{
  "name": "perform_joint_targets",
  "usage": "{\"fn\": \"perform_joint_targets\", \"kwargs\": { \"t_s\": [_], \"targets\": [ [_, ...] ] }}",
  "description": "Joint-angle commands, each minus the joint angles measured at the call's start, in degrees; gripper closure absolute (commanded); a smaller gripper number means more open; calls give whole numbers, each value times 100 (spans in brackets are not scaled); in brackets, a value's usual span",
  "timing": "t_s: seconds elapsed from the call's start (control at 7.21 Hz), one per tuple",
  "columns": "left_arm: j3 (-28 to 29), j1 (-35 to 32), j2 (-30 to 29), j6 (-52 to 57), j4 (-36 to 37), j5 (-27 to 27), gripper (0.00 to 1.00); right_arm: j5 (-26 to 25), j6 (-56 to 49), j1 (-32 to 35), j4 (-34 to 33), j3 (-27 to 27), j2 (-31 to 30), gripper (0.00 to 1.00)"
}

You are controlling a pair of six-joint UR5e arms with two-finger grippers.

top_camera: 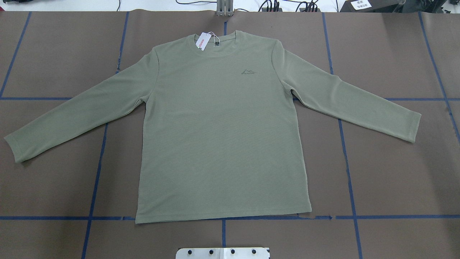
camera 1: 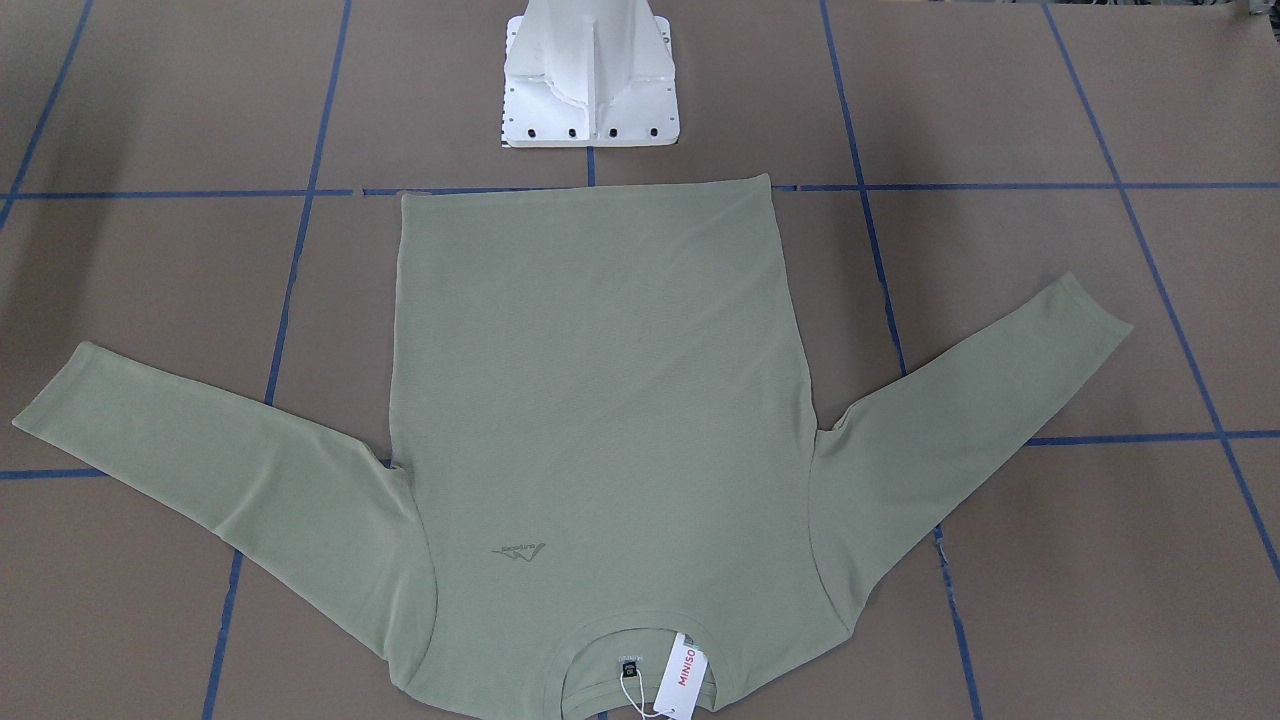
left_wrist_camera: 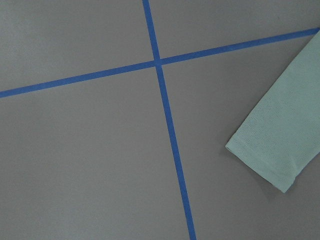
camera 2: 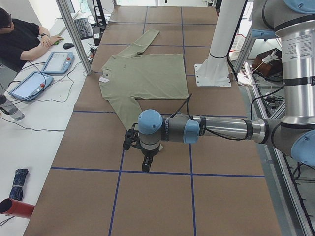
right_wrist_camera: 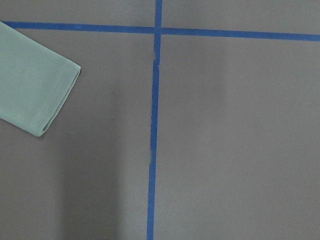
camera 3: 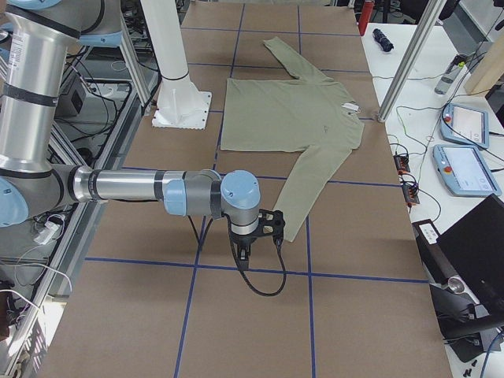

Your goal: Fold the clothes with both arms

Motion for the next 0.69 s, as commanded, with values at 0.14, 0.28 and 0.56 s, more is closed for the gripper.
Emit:
{"fn": "perform_joint_targets", "kwargs": {
  "t_s": [0.14, 0.28, 0.56],
  "targets": [
    [-13, 0, 0, 35, -70, -44, 0, 0, -9, 0, 0, 26, 0, 0],
    [-31, 0, 0, 44, -79, -45, 0, 0, 0, 0, 9, 26, 26, 0],
    [-92, 0, 9, 27, -516, 16, 0, 96, 35, -9, 357, 70, 88, 0]
  ]
}}
